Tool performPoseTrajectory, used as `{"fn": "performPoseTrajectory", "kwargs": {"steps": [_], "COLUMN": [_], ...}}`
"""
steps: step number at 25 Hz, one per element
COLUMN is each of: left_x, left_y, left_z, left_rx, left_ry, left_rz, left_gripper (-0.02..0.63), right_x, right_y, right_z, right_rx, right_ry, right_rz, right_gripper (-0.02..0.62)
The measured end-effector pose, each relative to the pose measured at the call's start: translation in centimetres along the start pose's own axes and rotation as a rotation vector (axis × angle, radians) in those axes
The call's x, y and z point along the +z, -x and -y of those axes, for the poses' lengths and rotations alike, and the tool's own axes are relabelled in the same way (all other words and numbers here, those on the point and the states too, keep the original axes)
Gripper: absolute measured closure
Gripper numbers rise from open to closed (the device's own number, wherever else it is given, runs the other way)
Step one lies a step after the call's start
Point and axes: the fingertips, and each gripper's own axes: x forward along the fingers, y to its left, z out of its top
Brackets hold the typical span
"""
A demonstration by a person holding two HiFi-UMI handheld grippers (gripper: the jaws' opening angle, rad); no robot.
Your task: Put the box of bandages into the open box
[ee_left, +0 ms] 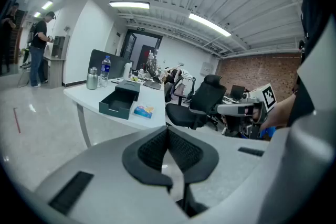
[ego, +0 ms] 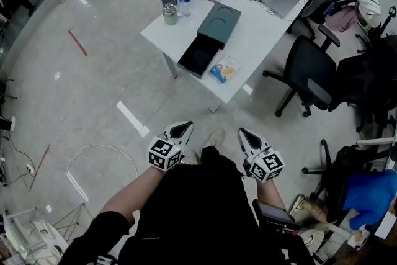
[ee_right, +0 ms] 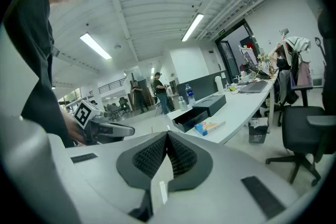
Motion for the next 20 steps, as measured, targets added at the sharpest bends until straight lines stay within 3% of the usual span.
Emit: {"fn": "performPoseTrajectory", "kwargs": {"steps": [8, 20], "left_x": [-3.0, -3.3], "left_y": [3.7, 4.3], "left_z": [1.6, 4.2], "left_rx": [-0.014, -0.076], "left_ry": [-0.004, -0.029], "left_rz": [-0.006, 0.000], "left_gripper": [0.598, 0.598], "right_x": [-2.5, -2.7], "right_y": [2.4, 4.8], "right_z": [-4.6, -5.2], "right_rx": [-0.001, -0.081], "right_ry": [-0.006, -0.009], "right_rz": [0.006, 0.032], "right_gripper": [0.571, 0.571]}}
